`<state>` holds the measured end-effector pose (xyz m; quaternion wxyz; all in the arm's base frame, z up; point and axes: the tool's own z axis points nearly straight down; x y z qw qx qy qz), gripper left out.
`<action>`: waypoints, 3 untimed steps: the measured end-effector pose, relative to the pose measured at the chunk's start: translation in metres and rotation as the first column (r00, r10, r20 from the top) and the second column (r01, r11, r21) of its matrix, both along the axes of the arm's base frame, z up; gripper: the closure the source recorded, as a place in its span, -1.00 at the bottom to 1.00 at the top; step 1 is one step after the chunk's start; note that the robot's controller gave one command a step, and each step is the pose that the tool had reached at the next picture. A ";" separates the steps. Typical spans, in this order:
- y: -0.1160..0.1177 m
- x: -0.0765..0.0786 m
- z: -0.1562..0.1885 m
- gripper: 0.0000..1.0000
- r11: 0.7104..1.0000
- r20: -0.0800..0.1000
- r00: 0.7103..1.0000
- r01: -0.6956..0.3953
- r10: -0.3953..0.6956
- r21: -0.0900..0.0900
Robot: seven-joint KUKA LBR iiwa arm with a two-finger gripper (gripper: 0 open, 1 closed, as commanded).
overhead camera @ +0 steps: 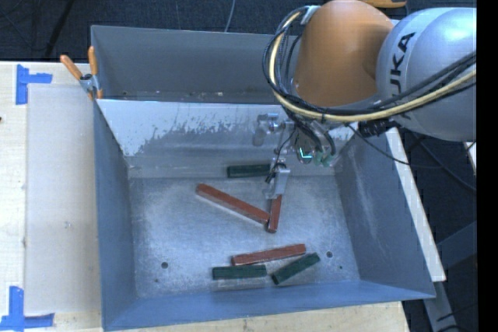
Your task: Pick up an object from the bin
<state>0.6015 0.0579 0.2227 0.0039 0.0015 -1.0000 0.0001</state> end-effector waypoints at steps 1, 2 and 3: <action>-0.032 -0.031 -0.157 -1.00 0.970 0.001 0.970 0.244 -0.244 -0.002; -0.032 -0.030 -0.157 -1.00 0.970 0.008 0.970 0.245 -0.245 0.001; -0.032 -0.030 -0.156 -1.00 0.969 0.009 0.969 0.246 -0.246 0.001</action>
Offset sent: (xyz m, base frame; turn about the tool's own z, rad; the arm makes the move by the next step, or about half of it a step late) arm -0.0287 -0.0325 -0.1527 0.2479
